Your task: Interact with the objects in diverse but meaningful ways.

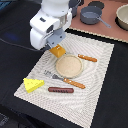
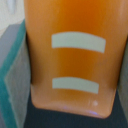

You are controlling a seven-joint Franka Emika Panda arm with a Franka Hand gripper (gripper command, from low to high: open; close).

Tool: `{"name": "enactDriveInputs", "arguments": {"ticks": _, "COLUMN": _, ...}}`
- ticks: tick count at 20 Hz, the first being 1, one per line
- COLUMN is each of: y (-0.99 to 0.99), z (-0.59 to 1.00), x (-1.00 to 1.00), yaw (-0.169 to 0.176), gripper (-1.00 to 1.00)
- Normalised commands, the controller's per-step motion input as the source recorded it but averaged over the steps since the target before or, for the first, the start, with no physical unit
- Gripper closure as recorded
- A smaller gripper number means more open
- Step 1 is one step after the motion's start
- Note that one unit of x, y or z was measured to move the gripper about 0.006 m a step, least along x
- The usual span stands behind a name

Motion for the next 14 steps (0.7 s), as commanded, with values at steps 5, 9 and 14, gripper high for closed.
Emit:
{"name": "enactDriveInputs", "arguments": {"ticks": 5, "y": -0.09, "z": -0.24, "x": -0.89, "yaw": -0.002, "gripper": 1.00}}
{"name": "enactDriveInputs", "arguments": {"ticks": 9, "y": 0.13, "z": -0.31, "x": -0.41, "yaw": 0.000, "gripper": 1.00}}
{"name": "enactDriveInputs", "arguments": {"ticks": 14, "y": 0.17, "z": -0.36, "x": -0.22, "yaw": 0.002, "gripper": -1.00}}
